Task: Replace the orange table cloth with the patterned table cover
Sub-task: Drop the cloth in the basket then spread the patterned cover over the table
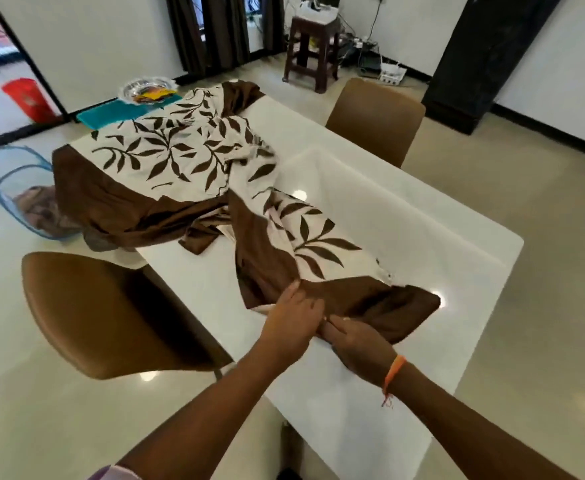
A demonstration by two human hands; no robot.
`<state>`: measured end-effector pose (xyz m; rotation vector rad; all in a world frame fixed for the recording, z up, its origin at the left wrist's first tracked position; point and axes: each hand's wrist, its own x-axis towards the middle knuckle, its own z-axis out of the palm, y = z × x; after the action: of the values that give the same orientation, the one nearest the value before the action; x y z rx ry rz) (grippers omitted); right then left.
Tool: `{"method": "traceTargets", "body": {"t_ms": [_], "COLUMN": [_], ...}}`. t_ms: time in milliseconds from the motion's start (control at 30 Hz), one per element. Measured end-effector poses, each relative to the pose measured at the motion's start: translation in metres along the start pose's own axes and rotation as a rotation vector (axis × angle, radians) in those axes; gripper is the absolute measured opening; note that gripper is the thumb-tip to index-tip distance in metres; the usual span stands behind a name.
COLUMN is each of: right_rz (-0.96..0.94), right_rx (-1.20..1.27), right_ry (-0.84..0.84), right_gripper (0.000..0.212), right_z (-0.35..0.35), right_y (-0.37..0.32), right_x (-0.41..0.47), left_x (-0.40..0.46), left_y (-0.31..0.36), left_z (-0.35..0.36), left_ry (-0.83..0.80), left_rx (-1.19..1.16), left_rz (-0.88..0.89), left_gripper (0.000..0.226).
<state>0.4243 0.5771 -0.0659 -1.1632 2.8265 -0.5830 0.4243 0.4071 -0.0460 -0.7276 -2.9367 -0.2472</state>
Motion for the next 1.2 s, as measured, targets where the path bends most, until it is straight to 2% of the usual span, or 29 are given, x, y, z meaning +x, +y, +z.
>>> {"method": "traceTargets", "body": {"t_ms": [33,67,100,167,300,467,600,700,767,833,900,1000,1033,1100,1167,1200], "right_rz": [0.053,0.127,0.198,0.265,0.293,0.263,0.2,0.163,0.161,0.202,0.263,0.369,0.387,0.362,0.274,0.229], "right_rx": [-0.001,0.007,0.021,-0.033,-0.086,-0.086,-0.132,-0.13,-0.153,-0.148,-0.164,-0.205,-0.251,-0.423,-0.474,-0.446], "right_ry": [-0.174,-0.316,-0.435,-0.558,-0.534,-0.563,-0.569,-0.602,-0.564,-0.446,-0.313,-0.182,-0.196,-0.329,-0.495,-0.553], "right_gripper": [0.049,0.057,0.058,0.045,0.04,0.015,0.022,0.021,0.026,0.034,0.029,0.016,0.016,0.024,0.035,0.038], "right_z": [0.009,0.012,0.015,0.015,0.004,-0.023,-0.038,-0.056,-0.067,-0.08,-0.095,-0.122,-0.13,-0.133,-0.124,-0.117], "right_y": [0.005,0.007,0.009,0.014,0.034,0.069,0.124,0.174,0.207,0.245,0.284,0.33,0.337,0.339,0.327,0.321], "right_x": [-0.015,-0.028,-0.039,-0.055,-0.074,-0.08,-0.078,-0.069,-0.066,-0.064,-0.052,-0.019,-0.009,0.005,0.008,0.006], "left_x": [-0.02,-0.038,-0.053,-0.073,-0.076,-0.049,-0.026,0.008,0.035,0.065,0.094,0.128,0.135,0.146,0.146,0.142], "left_y": [0.006,0.012,0.019,0.036,0.072,0.072,0.053,0.049,0.06,0.079,0.106,0.165,0.188,0.226,0.244,0.247], "left_z": [0.013,0.027,0.039,0.054,0.064,0.068,0.081,0.089,0.08,0.07,0.062,0.071,0.077,0.085,0.094,0.101], "left_ry": [-0.141,-0.202,-0.224,-0.19,-0.058,0.043,0.175,0.166,0.171,0.173,0.141,-0.049,-0.066,-0.102,-0.174,-0.195], "left_rx": [-0.033,-0.084,-0.124,-0.188,-0.141,-0.131,-0.163,-0.195,-0.338,-0.483,-0.46,-0.462,-0.562,-0.752,-0.789,-0.733], "left_rz": [-0.108,-0.239,-0.358,-0.501,-0.597,-0.786,-0.9,-0.909,-0.925,-0.96,-0.986,-0.922,-0.862,-0.758,-0.719,-0.727], "left_gripper": [0.032,0.027,0.027,0.03,0.034,0.029,0.015,0.016,0.013,0.009,0.014,0.021,0.021,0.02,0.019,0.02]}}
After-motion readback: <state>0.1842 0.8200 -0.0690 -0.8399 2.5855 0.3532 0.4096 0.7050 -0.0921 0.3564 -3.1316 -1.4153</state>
